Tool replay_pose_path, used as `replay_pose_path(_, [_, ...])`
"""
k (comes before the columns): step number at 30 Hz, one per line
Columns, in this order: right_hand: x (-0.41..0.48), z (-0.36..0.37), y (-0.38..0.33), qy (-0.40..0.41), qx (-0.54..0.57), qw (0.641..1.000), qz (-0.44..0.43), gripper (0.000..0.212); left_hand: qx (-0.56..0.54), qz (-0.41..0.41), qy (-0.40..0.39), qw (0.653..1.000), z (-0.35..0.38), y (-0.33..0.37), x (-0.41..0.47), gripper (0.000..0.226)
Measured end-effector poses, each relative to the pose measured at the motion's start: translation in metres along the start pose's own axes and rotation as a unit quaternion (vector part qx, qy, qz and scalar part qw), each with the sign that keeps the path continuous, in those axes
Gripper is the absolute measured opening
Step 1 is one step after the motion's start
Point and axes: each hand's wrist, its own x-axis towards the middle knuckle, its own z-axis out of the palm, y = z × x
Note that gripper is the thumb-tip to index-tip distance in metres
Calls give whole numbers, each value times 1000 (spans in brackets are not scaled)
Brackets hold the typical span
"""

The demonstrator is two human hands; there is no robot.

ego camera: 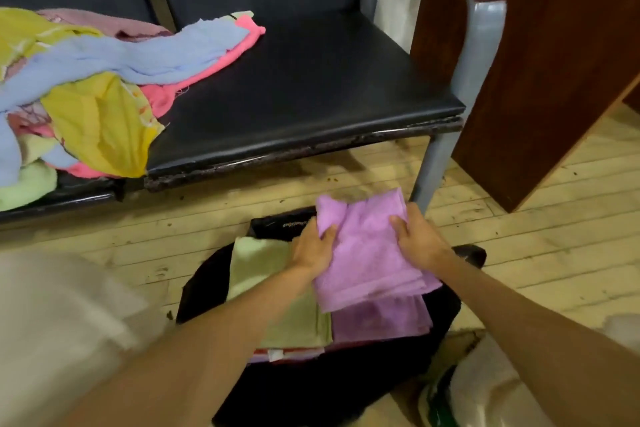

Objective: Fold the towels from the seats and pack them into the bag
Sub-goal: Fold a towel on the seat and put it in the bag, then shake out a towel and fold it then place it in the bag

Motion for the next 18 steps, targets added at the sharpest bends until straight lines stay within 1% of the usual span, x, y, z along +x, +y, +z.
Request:
replay_pose_path(2, [1,10,15,-12,-1,1000,26,33,-32,-24,-18,999,19,-11,4,39])
replay_pose_path(5, [0,24,33,-37,3,998,52,24,-7,-54,-42,998,40,-24,8,44])
replay_pose_path(8, [0,38,50,-58,22,996,65,17,20,-70,-59,996,50,-37,13,54])
replay_pose_path(11, [6,48,60,-70,15,993,95,20,31,-80,-54,995,55,-45,18,60])
replay_pose_path(15, [18,56,63,-63,-13,990,122,20,40,-80,-40,995,61,-50,23,59])
replay_pose_path(18, [23,59,61,-62,-36,988,140,30,40,-85,-39,995,64,-48,24,61])
